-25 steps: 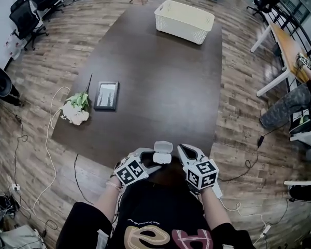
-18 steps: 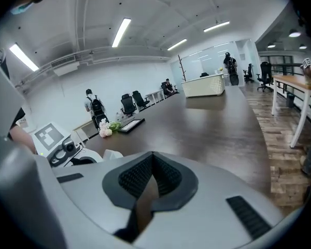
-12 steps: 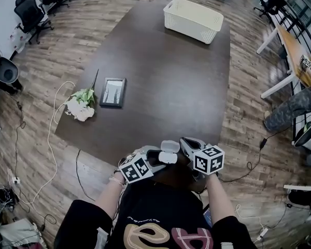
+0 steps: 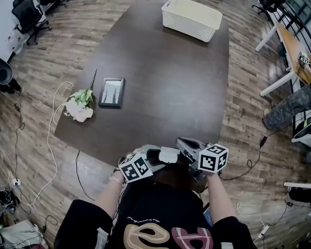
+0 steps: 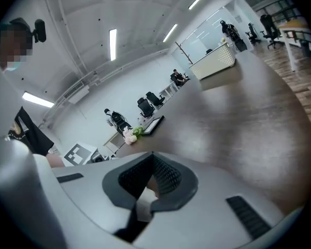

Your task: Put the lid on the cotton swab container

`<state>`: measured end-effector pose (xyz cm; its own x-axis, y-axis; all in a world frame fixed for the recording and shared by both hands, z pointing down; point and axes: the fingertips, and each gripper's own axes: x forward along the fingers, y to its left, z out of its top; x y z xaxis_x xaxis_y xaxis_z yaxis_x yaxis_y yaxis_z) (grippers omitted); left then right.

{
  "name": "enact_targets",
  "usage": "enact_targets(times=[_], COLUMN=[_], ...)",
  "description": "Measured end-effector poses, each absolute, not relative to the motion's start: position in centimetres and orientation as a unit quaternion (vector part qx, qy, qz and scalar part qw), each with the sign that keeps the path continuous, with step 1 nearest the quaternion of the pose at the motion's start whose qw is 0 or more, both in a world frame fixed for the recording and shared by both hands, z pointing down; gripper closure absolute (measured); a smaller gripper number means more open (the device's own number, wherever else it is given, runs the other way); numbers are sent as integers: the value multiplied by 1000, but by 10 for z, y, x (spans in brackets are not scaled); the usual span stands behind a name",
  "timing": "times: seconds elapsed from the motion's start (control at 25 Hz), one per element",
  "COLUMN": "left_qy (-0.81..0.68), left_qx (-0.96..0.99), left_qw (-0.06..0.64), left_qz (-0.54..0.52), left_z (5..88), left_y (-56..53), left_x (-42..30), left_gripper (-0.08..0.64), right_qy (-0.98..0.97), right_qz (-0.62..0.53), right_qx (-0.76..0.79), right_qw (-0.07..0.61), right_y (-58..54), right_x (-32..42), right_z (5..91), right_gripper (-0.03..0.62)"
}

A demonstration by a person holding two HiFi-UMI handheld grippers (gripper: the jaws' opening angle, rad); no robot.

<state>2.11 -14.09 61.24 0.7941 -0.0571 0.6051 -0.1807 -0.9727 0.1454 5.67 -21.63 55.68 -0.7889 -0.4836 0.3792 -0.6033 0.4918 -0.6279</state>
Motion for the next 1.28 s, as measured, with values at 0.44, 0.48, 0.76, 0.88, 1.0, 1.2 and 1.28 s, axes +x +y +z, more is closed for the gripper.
enact_targets(times=[0.44,0.48,0.76,0.88,1.0,1.2,1.28], left_qy=[-69,-69,-76,-75,-75,-79,-81], left_qx=[942,941,941,942,942,942,942], left_qw=[96,96,101,104,105,104,105], left_qz=[315,316,314,312,311,309,307], left_z=[611,611,613,614,614,612,613], left_y=[-142,-142,-143,-141,-140,-137,-137], left_x=[23,23,22,23,23,26,26], left_gripper=[328,328,328,328,328,328,328], right_qy=[-885,-886,-896,-895,-895,-889,-889], right_qz=[366,362,283,249,220,191,171], right_qx=[267,268,302,327,348,386,396], right_qw=[107,109,160,173,170,154,156], right_y=[-184,-182,-177,-172,-164,-159,-156], right_x=[36,35,31,32,33,37,37], right_z=[551,550,549,547,545,542,543], right_gripper=[584,584,584,584,584,584,584])
